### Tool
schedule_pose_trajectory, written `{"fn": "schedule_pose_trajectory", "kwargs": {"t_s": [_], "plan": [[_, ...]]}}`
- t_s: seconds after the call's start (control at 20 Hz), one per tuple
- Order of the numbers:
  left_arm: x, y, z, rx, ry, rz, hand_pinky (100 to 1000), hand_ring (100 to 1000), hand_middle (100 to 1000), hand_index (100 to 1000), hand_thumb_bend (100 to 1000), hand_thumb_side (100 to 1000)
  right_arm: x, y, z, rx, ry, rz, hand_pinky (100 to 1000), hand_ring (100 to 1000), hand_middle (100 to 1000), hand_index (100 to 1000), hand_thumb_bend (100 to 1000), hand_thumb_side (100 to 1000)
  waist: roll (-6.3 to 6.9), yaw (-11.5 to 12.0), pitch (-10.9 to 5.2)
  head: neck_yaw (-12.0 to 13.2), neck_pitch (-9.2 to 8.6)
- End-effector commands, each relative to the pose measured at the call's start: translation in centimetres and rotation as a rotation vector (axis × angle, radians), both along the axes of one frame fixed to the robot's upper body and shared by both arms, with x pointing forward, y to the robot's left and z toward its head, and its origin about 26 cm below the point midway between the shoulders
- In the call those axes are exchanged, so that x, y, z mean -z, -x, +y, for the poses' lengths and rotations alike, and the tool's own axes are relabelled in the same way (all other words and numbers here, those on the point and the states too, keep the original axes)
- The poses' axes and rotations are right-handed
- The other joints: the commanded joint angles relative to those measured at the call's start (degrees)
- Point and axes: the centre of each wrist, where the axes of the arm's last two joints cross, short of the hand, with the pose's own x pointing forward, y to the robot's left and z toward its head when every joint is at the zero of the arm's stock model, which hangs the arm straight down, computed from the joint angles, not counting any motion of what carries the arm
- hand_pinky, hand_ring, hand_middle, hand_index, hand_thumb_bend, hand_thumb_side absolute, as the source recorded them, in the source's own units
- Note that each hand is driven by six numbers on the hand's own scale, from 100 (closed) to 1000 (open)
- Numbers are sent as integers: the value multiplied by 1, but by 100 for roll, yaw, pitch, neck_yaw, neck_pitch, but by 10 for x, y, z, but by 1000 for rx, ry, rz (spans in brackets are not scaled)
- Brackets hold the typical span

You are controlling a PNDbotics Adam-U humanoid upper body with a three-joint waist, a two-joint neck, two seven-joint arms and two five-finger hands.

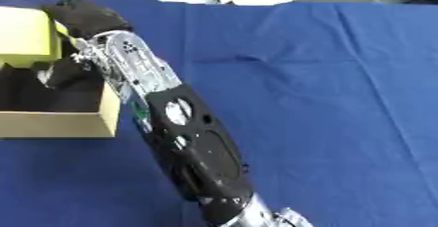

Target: Pick up objects on the table and place them in the box.

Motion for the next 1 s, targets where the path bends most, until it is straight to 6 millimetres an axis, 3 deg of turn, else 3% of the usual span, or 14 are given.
{"fn": "schedule_pose_trajectory", "kwargs": {"t_s": [0.05, 0.25, 0.45, 0.6, 0.65, 0.7, 0.75, 0.85, 0.9, 1.0], "plan": [[-7, 2, -1, 5, -8, -26, 885, 816, 684, 603, 145, 880, -3, 1, 4, 12, -10, -1, 975, 1000, 877, 1000, 271, 411, 56, -3, -147, -8, -32], [-7, 2, 0, 5, -10, -26, 885, 816, 684, 602, 132, 867, 2, -1, 4, 24, -9, 16, 977, 1000, 878, 1000, 396, 207, 59, 0, -151, -11, -38], [-7, 2, -1, 7, -11, -26, 885, 816, 684, 602, 128, 863, 5, 0, 7, -3, -9, 31, 975, 1000, 875, 1000, 309, 100, 52, 2, -150, -14, -38], [-7, 2, -1, 7, -10, -25, 885, 816, 683, 601, 129, 863, 5, 1, 9, -23, -15, 38, 967, 1000, 865, 1000, 283, 100, 48, 1, -150, -13, -40], [-7, 2, -1, 8, -10, -26, 885, 816, 683, 601, 131, 864, 5, 2, 10, -29, -20, 39, 965, 1000, 864, 1000, 354, 226, 47, 1, -150, -14, -39], [-7, 2, -1, 8, -10, -26, 885, 816, 683, 601, 132, 864, 5, 2, 10, -36, -26, 39, 965, 1000, 864, 1000, 334, 307, 46, 1, -150, -15, -40], [-7, 2, -1, 8, -10, -26, 885, 816, 683, 601, 132, 865, 5, 3, 11, -42, -30, 39, 966, 1000, 864, 1000, 246, 425, 45, 0, -151, -14, -42], [-7, 2, -1, 8, -10, -26, 885, 816, 683, 601, 132, 865, 5, 3, 11, -38, -39, 30, 966, 1000, 861, 1000, 201, 416, 43, -2, -151, -13, -47], [-7, 2, -1, 8, -10, -25, 885, 816, 683, 601, 134, 868, 4, 3, 10, -31, -43, 21, 965, 1000, 859, 1000, 247, 400, 42, -2, -151, -10, -47], [-7, 2, -1, 7, -10, -24, 885, 816, 684, 601, 134, 870, 0, 4, 8, -27, -54, -2, 960, 999, 854, 1000, 220, 386, 39, -4, -148, -4, -47]]}}
